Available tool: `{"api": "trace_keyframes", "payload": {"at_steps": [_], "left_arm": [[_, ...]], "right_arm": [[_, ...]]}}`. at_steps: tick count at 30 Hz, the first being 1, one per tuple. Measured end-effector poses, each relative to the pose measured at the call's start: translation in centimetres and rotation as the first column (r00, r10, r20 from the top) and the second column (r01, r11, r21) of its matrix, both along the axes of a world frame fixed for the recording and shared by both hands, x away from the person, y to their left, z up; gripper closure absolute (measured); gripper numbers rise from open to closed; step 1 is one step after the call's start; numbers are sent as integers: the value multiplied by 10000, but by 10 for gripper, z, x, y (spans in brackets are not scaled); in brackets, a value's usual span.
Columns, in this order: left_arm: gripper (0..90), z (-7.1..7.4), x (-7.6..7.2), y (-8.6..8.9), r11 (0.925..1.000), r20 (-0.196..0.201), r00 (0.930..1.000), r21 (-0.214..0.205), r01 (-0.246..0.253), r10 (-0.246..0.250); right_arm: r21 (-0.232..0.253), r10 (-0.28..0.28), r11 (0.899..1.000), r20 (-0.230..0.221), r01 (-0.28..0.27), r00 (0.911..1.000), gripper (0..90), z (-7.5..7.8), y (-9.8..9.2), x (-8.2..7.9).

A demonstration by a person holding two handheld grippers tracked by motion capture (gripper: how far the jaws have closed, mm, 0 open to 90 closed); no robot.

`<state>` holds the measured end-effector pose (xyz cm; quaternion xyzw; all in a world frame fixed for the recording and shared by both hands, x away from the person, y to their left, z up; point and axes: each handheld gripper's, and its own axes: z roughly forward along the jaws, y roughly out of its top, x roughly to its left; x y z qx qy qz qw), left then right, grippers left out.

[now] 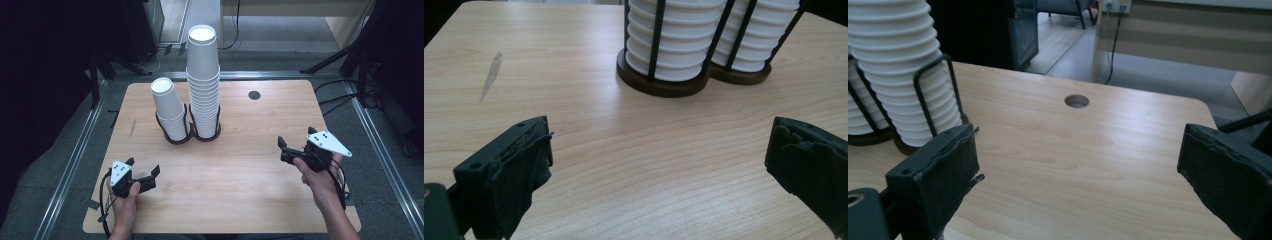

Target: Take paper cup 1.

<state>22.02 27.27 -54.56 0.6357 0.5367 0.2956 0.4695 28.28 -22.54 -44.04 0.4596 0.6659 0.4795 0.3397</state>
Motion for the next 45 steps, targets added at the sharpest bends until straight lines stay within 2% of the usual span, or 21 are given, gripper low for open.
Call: {"api": "trace_keyframes", "payload": {"at_steps": [2,5,6,7,10,13,17,19,20,22,23,27,28,29,30,31,34,36,39,40,45], "left_arm": [[0,0,3,1,9997,-100,9998,-153,180,-181],[0,0,5,1,9997,-198,9996,-103,222,-224],[0,0,5,0,9996,-207,9994,-50,285,-286],[0,-1,5,0,9997,-197,9995,-80,239,-241],[0,-1,4,1,9996,-146,9998,-214,157,-161],[0,-1,4,1,9997,-140,9998,-211,121,-124],[0,-1,3,-2,10000,-69,10000,40,25,-25],[0,-1,3,-2,10000,-27,10000,53,19,-19],[0,-1,2,-2,10000,60,10000,38,-42,42],[0,-1,2,-2,10000,107,9999,35,-8,8],[0,-1,2,-2,10000,105,9999,38,20,-20],[0,-1,3,-1,10000,119,9999,-39,42,-41],[0,0,2,-1,9995,188,9994,68,-304,302],[0,0,2,-1,9995,188,9994,68,-304,302],[0,1,2,-1,9996,184,9995,121,-273,271],[0,1,3,-1,9998,159,9999,212,25,-28],[0,1,2,-3,9994,213,9995,267,234,-240],[0,5,5,-6,9994,190,9992,10,359,-359],[0,10,8,-14,9988,275,9984,109,482,-485],[0,16,10,-22,9972,426,9963,-45,746,-743],[0,30,21,-39,9932,645,9922,-386,1095,-1069]], "right_arm": [[-185,245,9995,231,-241,9994,31,8,7,4],[-353,351,9988,226,-342,9991,31,12,13,10],[-281,466,9986,265,-458,9986,31,15,15,13],[-13,689,9976,258,-689,9973,31,21,18,17],[349,840,9958,276,-850,9961,31,28,21,23],[214,975,9949,296,-981,9948,32,36,27,29],[-5,1160,9932,216,-1160,9930,32,45,33,37],[33,1152,9933,312,-1153,9929,32,47,34,39],[378,1178,9922,361,-1192,9924,32,53,35,43],[530,1171,9915,413,-1192,9923,32,56,37,44],[617,1285,9893,598,-1321,9899,32,61,43,47],[483,1418,9881,792,-1459,9867,32,66,55,50],[494,1498,9868,866,-1545,9849,32,68,62,52],[494,1498,9868,866,-1545,9849,32,68,62,52],[521,1475,9869,947,-1528,9845,32,69,65,53],[529,1371,9882,1109,-1436,9843,53,70,73,55],[495,1365,9885,1192,-1431,9835,54,72,79,56],[442,1601,9850,1221,-1665,9795,54,74,89,58],[278,1806,9824,1092,-1847,9775,54,77,94,58],[192,1985,9792,1109,-2018,9738,54,81,101,57],[157,2215,9741,1299,-2254,9665,54,88,113,59]]}}
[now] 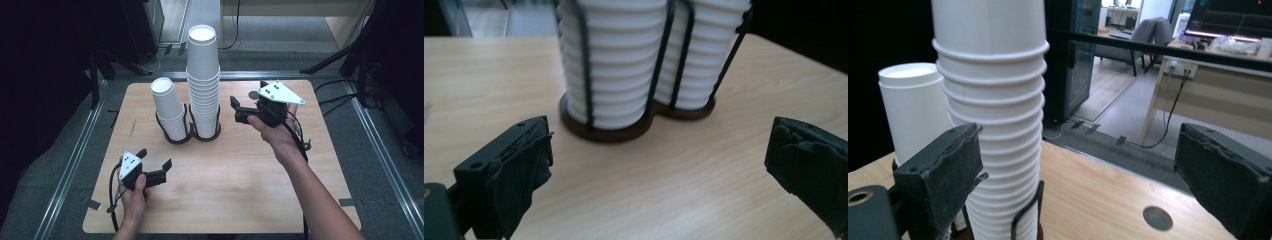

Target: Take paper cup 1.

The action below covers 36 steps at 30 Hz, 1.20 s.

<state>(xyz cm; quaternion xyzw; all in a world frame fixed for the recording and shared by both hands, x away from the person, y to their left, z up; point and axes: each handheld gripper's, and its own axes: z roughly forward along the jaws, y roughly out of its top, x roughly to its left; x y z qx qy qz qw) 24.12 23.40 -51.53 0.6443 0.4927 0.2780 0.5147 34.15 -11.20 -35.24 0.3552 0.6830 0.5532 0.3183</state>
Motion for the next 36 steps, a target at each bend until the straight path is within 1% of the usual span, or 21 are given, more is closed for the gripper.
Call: {"api": "trace_keyframes", "payload": {"at_steps": [1,3,4,7,10,12,15,17,18,19,21,24,25,27,28,29,30,31,32,34,36], "left_arm": [[0,5,4,-6,9999,76,9999,-72,126,-125],[0,13,15,-21,9992,453,9984,-182,357,-348],[0,13,15,-21,9992,453,9984,-182,357,-348],[0,22,29,-42,9985,845,9950,-85,545,-536],[0,26,36,-50,9977,964,9931,-87,677,-665],[0,30,42,-59,9977,1141,9911,96,672,-679],[0,35,51,-75,9955,1391,9874,673,661,-749],[0,39,58,-84,9943,1469,9849,676,826,-918],[0,39,58,-84,9943,1469,9849,676,826,-918],[0,41,64,-90,9946,1543,9830,466,929,-990],[0,43,68,-94,9945,1542,9828,406,965,-1016],[0,43,79,-103,9959,1501,9849,400,811,-862],[0,43,84,-108,9959,1598,9839,562,715,-796],[0,43,87,-112,9962,1627,9841,612,620,-712],[14,43,92,-117,9979,1713,9842,540,363,-451],[29,44,94,-118,9991,1717,9847,337,259,-313],[38,44,94,-118,9991,1717,9847,337,259,-313],[57,46,95,-119,9999,1868,9824,142,35,-61],[57,47,97,-121,9997,2010,9795,181,-183,143],[58,48,106,-126,9973,1958,9786,238,-691,632],[58,49,109,-126,9964,1903,9789,266,-807,742]], "right_arm": [[-2,55,10000,61,-55,10000,54,1,2,1],[108,123,9999,-32,-123,9999,54,5,10,4],[108,123,9999,-32,-123,9999,54,5,10,4],[18,213,9998,21,-213,9998,54,9,19,7],[54,196,9998,12,-196,9998,54,11,21,9],[91,173,9998,3,-173,9999,54,12,23,13],[269,102,9996,-88,-100,9999,54,13,24,18],[327,114,9994,-114,-110,9999,54,13,27,22],[327,114,9994,-114,-110,9999,54,13,27,22],[264,121,9996,-91,-118,9999,54,13,29,24],[338,152,9993,-173,-146,9997,54,14,30,26],[362,213,9991,-179,-206,9996,54,16,31,29],[348,244,9991,-235,-236,9994,54,17,32,32],[385,263,9989,-264,-253,9993,54,18,32,33],[465,310,9985,-293,-297,9991,54,20,34,35],[477,373,9982,-284,-359,9989,54,21,35,36],[477,373,9982,-284,-359,9989,54,21,35,36],[522,459,9977,-305,-443,9985,54,22,37,37],[522,459,9977,-305,-443,9985,54,22,37,37],[557,443,9975,-256,-428,9987,54,24,40,38],[561,469,9974,-202,-457,9987,61,26,43,39]]}}
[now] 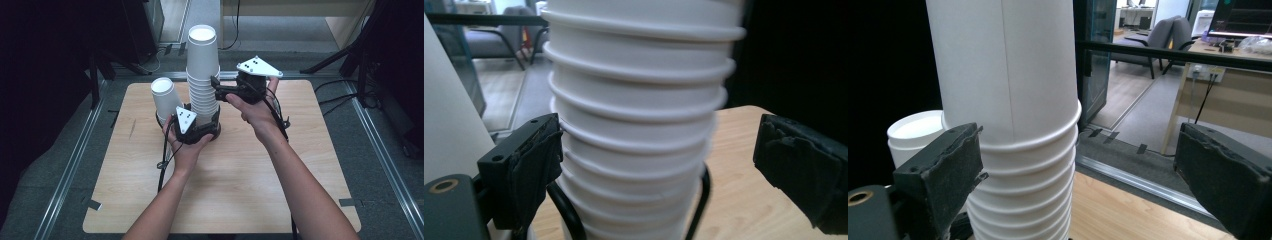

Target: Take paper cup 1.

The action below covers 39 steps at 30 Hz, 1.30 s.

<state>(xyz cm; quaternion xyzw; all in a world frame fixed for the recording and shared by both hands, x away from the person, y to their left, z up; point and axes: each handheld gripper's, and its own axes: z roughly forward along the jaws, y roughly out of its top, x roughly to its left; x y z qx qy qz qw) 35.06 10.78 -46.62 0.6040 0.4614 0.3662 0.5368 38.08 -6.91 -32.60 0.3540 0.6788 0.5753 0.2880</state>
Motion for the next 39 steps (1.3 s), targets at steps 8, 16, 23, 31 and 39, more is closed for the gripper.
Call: {"api": "trace_keyframes", "payload": {"at_steps": [8,16,23,31,39], "left_arm": [[53,7,15,-4,9979,153,9984,350,-553,547],[26,6,22,-11,9957,280,9959,316,-867,858],[28,6,22,-12,9954,336,9952,267,-924,915],[31,5,22,-11,9962,365,9958,229,-846,837],[34,5,22,-10,9966,336,9964,224,-792,784]], "right_arm": [[-97,216,9997,159,-214,9996,75,2,11,1],[185,385,9991,280,-390,9989,74,0,21,7],[314,716,9969,227,-723,9972,70,-1,32,13],[626,949,9934,246,-963,9952,78,-3,47,25],[610,859,9943,271,-874,9959,72,0,52,29]]}}
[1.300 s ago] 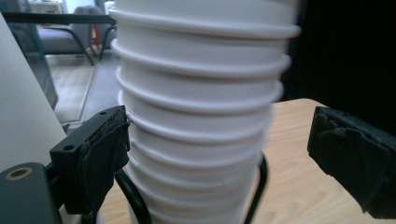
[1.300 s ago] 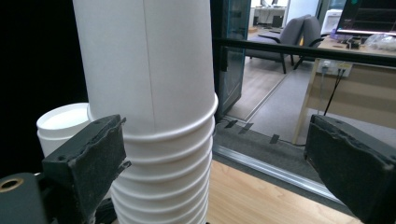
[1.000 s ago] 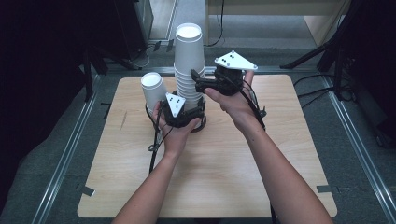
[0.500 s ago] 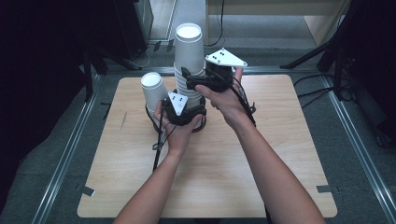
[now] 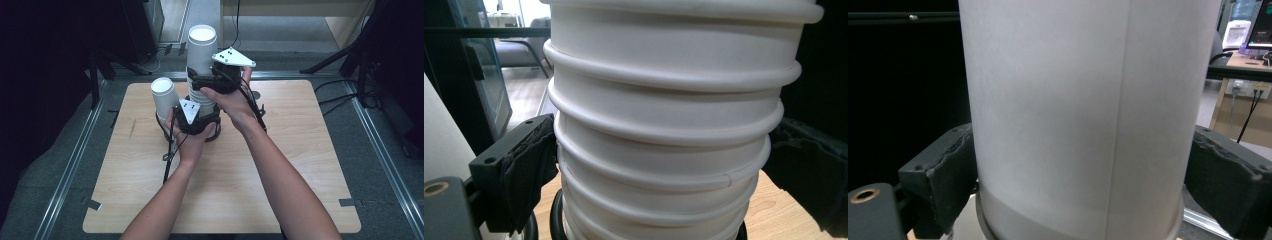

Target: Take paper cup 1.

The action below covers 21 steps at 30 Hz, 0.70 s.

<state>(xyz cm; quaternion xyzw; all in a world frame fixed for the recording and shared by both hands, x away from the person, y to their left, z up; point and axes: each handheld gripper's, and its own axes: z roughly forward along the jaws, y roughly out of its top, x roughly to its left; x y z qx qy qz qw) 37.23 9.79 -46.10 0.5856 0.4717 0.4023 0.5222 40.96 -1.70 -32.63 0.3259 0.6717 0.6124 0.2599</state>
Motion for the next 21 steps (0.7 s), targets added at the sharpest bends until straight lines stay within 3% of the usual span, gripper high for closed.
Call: {"api": "trace_keyframes", "payload": {"at_steps": [4,11,21], "left_arm": [[34,0,0,0,10000,24,10000,-66,-21,21],[34,0,0,0,9999,44,10000,-159,-21,22],[35,0,0,1,9999,17,10000,-139,39,-39]], "right_arm": [[-101,-150,9998,15,150,9999,73,2,3,1],[239,-218,9995,-205,223,9996,77,2,7,6],[421,-476,9980,21,474,9989,111,8,8,3]]}}
